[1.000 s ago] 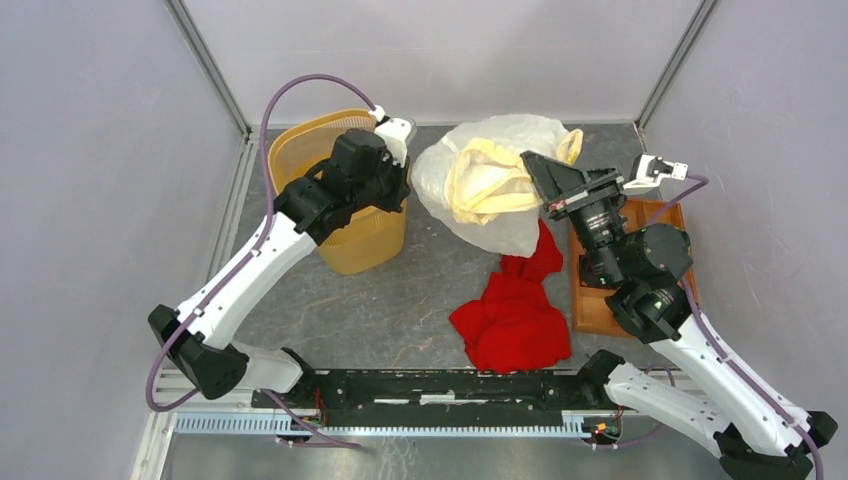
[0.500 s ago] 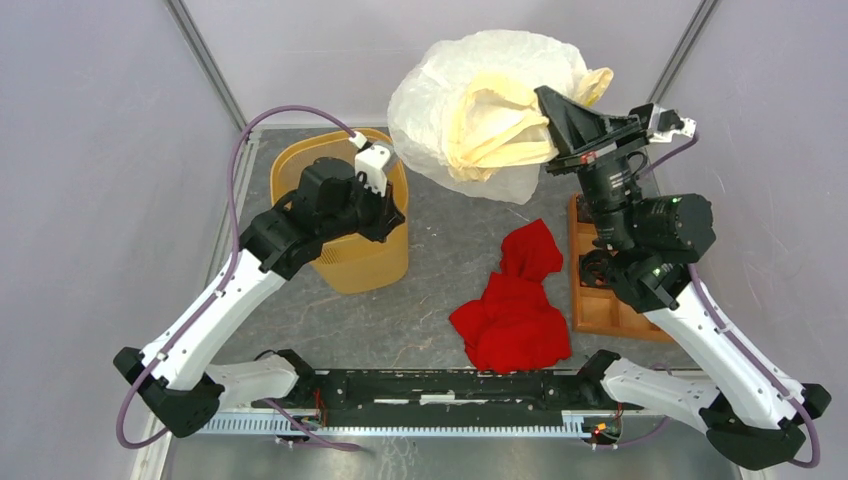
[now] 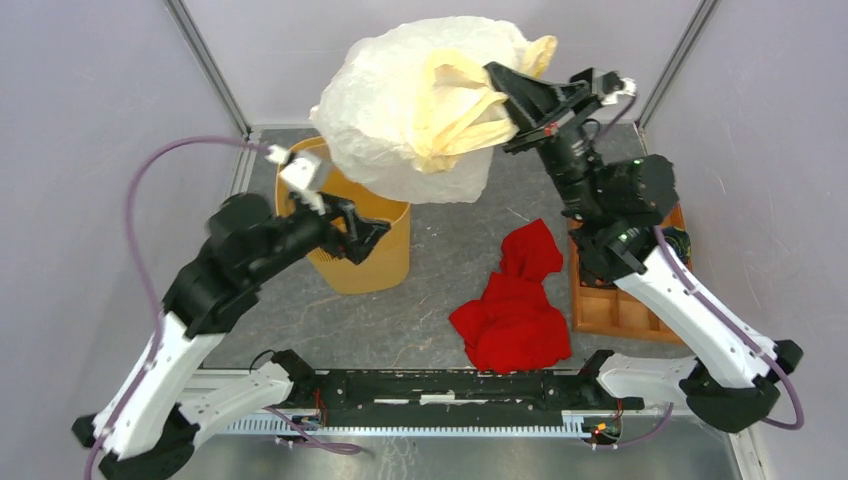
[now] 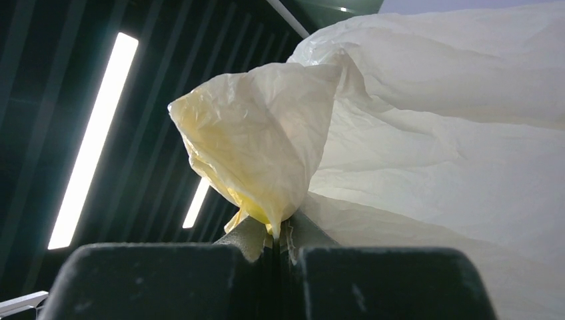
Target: Put the trash bags into the trash bin
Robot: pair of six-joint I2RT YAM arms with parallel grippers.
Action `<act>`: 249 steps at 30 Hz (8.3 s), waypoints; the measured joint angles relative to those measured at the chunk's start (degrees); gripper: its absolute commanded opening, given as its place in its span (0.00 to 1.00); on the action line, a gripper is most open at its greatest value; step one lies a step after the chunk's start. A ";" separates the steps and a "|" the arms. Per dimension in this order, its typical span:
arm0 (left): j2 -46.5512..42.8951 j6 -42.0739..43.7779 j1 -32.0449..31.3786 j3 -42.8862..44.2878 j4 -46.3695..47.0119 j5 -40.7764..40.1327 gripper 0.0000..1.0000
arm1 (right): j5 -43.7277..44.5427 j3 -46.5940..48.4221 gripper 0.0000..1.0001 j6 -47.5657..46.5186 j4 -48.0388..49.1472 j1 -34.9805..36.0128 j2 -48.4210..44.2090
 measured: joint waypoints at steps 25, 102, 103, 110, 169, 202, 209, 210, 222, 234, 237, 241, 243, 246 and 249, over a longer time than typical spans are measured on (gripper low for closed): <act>-11.96 -11.76 -0.04 -0.94 3.98 -30.14 0.90 | 14.86 11.54 0.00 0.79 -14.51 13.29 15.30; -23.93 -23.12 12.98 -22.95 16.74 -24.17 0.02 | -20.81 -0.83 0.98 -101.09 -29.55 5.66 10.10; -24.06 -23.23 12.98 -23.52 17.84 -23.78 0.02 | -22.86 -0.83 0.98 -104.00 -29.99 6.23 10.47; -24.00 -23.28 12.98 -24.85 20.15 -23.50 0.02 | -31.76 0.11 0.89 -117.09 -31.12 8.52 14.84; -28.59 -37.20 12.98 -18.99 -8.61 -38.58 0.02 | 10.60 -26.40 0.35 -61.70 -12.79 6.64 -3.32; -25.79 -36.50 12.98 -19.37 -8.44 -35.93 0.04 | 16.33 9.70 0.60 -118.88 -27.41 30.75 25.94; -25.79 -36.52 12.98 -20.04 -8.59 -35.89 0.25 | 24.39 14.53 0.00 -106.36 -23.76 26.91 31.85; -25.79 -36.48 12.98 -20.00 -8.74 -35.85 0.33 | 23.58 14.53 0.00 -104.10 -23.34 25.77 31.82; -6.19 -24.48 12.98 9.84 -19.65 -31.95 1.00 | 3.96 11.43 0.00 -92.78 -21.14 15.19 26.58; 17.38 -11.19 12.98 22.08 -19.37 -35.67 0.83 | -1.09 11.98 0.00 -91.52 -22.75 14.19 25.99; 17.70 -9.38 12.98 22.43 -18.51 -38.71 0.72 | -2.12 12.07 0.00 -90.95 -22.88 13.33 26.03; 17.70 -6.75 13.00 23.80 -16.85 -41.62 0.66 | -3.43 12.17 0.00 -90.05 -22.93 11.98 26.21; 17.81 -5.64 13.05 24.35 -16.02 -41.92 0.72 | -4.17 12.48 0.00 -89.74 -23.04 11.41 26.49; 19.54 -4.39 13.51 26.97 -16.17 -41.38 0.70 | -5.35 13.09 0.00 -89.18 -23.04 10.60 27.08; 22.43 -4.33 14.49 29.73 -15.93 -39.80 0.53 | -6.58 13.16 0.00 -88.39 -23.04 9.73 27.39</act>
